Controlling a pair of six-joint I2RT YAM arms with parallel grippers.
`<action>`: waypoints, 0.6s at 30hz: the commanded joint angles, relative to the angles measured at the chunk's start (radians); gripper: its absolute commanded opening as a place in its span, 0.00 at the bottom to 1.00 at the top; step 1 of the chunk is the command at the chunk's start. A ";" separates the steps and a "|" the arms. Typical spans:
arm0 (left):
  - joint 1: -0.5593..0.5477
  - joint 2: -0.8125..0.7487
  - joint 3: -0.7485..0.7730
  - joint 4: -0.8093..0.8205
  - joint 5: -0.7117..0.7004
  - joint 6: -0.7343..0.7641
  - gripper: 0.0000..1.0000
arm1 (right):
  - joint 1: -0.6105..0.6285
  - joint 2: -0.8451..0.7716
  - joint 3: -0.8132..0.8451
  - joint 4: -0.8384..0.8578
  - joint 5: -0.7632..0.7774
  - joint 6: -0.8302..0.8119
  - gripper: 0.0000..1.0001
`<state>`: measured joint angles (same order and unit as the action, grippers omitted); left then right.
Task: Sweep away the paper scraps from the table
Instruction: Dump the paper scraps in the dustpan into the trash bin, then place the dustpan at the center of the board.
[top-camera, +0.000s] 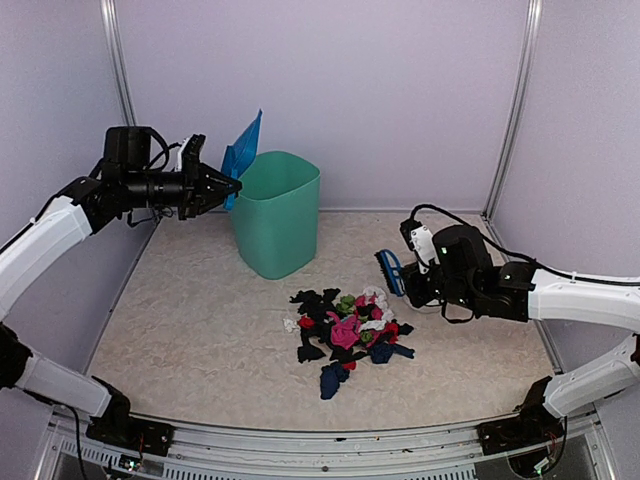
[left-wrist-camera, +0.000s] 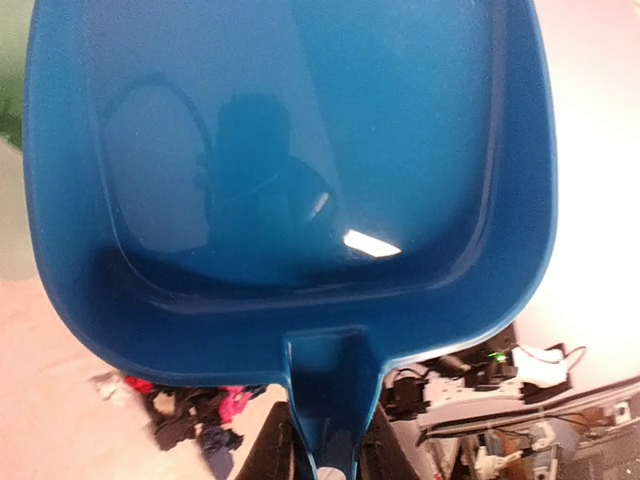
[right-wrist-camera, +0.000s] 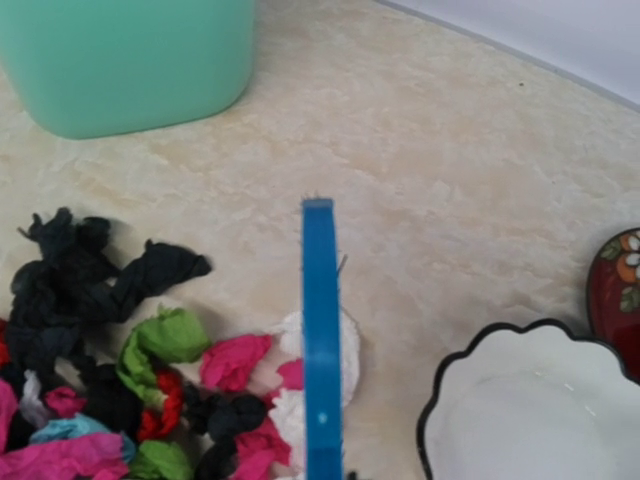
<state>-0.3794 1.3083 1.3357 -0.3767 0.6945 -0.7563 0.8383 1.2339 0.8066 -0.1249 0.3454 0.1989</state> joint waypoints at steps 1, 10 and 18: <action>-0.097 -0.082 -0.068 -0.206 -0.350 0.126 0.00 | -0.025 0.001 0.034 0.030 0.007 -0.010 0.00; -0.307 -0.225 -0.300 -0.275 -0.761 0.030 0.00 | -0.048 0.014 0.029 0.014 0.036 -0.010 0.00; -0.455 -0.202 -0.455 -0.221 -0.926 -0.036 0.00 | -0.057 0.003 0.001 0.045 0.052 0.019 0.00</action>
<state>-0.7872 1.0878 0.9306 -0.6327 -0.1070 -0.7555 0.7933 1.2491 0.8085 -0.1207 0.3855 0.2020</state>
